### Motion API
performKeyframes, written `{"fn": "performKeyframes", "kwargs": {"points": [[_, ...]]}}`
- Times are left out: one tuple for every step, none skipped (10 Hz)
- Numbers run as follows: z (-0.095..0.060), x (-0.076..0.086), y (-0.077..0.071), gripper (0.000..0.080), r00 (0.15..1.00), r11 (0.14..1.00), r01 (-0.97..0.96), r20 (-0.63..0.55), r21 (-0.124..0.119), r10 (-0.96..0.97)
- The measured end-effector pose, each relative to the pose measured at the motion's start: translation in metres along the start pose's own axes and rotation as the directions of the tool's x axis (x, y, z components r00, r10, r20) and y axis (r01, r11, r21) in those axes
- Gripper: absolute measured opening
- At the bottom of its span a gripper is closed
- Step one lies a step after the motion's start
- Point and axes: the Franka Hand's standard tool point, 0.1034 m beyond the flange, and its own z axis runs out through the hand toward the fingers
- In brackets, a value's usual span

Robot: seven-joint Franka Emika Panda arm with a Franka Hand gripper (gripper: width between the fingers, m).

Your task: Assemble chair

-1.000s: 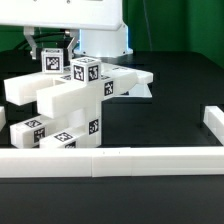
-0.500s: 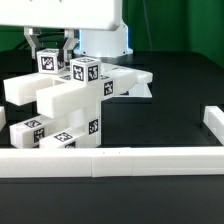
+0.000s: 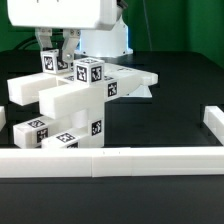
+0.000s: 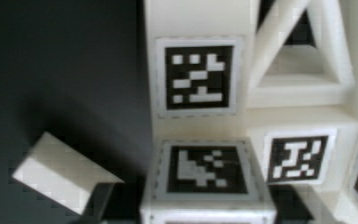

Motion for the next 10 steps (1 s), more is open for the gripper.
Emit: {"fn": "performKeyframes", "kwargs": {"points": [[0.0,0.0,0.0001,0.0284,0.997,0.997,-0.081,0.002,0.004,0.081],[-0.0001,0.0001,0.0002,0.0284,0.987,0.987,-0.162,0.006,0.008,0.162],[-0.0002,0.0001,0.0002,0.0284,0.986,0.986,-0.168,0.007,0.009,0.168],[0.0002,-0.0002,0.0002,0.0284,0.988,0.988,-0.157,0.007,0.008,0.157],[0.0003,-0.0002,0.0002,0.045,0.992,0.992,-0.126,0.007,0.008,0.126],[0.0002,0.0001,0.0006,0.045,0.994,0.994,-0.112,0.01,0.007,0.112],[0.0,0.0,-0.0003,0.0595,0.999,0.999,-0.039,0.012,0.006,0.039],[0.0001,0.0001,0.0004,0.0639,0.997,0.997,0.079,0.016,0.006,-0.079],[0.0,0.0009,0.0012,0.0639,0.987,0.987,0.162,0.018,0.006,-0.162],[-0.0002,0.0016,0.0015,0.0648,0.967,0.967,0.254,0.018,0.008,-0.254]]}}
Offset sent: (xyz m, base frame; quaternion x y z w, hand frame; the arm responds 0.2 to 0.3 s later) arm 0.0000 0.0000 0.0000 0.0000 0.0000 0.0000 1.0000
